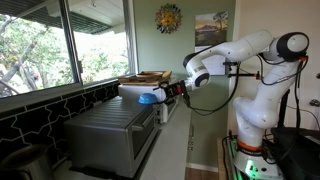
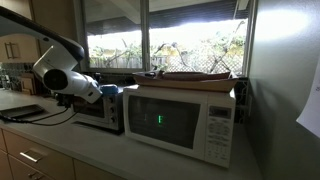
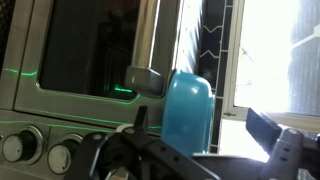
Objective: Slide the blue bowl to the right side of the oven, pick up the blue bowl and place it the right way up on the oven
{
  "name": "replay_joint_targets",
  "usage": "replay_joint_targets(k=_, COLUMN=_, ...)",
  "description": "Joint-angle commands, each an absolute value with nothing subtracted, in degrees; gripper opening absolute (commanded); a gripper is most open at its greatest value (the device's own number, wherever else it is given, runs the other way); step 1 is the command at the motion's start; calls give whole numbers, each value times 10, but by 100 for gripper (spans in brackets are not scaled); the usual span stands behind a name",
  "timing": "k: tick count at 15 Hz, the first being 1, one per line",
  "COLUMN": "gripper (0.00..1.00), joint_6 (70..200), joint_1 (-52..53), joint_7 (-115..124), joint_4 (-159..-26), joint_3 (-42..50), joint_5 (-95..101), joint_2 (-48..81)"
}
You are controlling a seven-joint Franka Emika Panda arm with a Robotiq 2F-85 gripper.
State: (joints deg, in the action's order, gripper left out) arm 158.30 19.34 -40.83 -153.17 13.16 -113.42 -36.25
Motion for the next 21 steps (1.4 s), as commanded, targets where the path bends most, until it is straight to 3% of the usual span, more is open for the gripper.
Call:
replay_joint_targets(k=1, gripper=100, joint_6=1559, joint_1=183, joint_7=-448, joint_4=-1525, joint_3=137, joint_5=-1185, joint_2=-338)
replay_joint_targets(k=3, gripper=100, joint_6=1554, joint_1=179, joint_7=-460, joint_4=-1522, joint_3=136, joint_5=-1203, joint_2=-330)
replay_joint_targets(k=5, gripper=74, joint_6=1552, joint_1=175, joint_7=-470, joint_4=-1520, joint_3=134, joint_5=-1218, joint_2=-321)
replay_joint_targets(k=6, gripper=66, joint_6=1552, joint_1=173, joint_7=-473, joint_4=-1519, joint_3=134, joint_5=-1225, joint_2=-318)
replay_joint_targets(k=9, gripper=42, joint_6=1549, joint_1=170, joint_7=-483, joint_4=-1515, joint_3=134, joint_5=-1243, joint_2=-308)
replay_joint_targets(k=12, gripper=26, joint_6=1545, joint_1=167, joint_7=-484, joint_4=-1514, joint_3=133, joint_5=-1252, joint_2=-314)
replay_joint_targets(k=15, gripper=22, joint_6=1542, joint_1=165, joint_7=-487, joint_4=-1507, joint_3=132, joint_5=-1245, joint_2=-322)
replay_joint_targets(k=16, gripper=16, joint_6=1546, joint_1=166, joint_7=-482, joint_4=-1500, joint_3=130, joint_5=-1236, joint_2=-328)
replay_joint_targets(k=17, gripper=14, joint_6=1507, joint_1=67, joint_7=-428, joint_4=-1499, joint_3=41, joint_5=-1208, joint_2=-324)
replay_joint_targets(k=20, gripper=3, joint_6=1503, joint_1=28, joint_7=-401, joint_4=-1469, joint_3=-12, joint_5=-1147, joint_2=-336)
replay_joint_targets(k=21, gripper=9, joint_6=1504, joint_1=17, joint_7=-385, joint_4=-1459, joint_3=-30, joint_5=-1115, joint_2=-335)
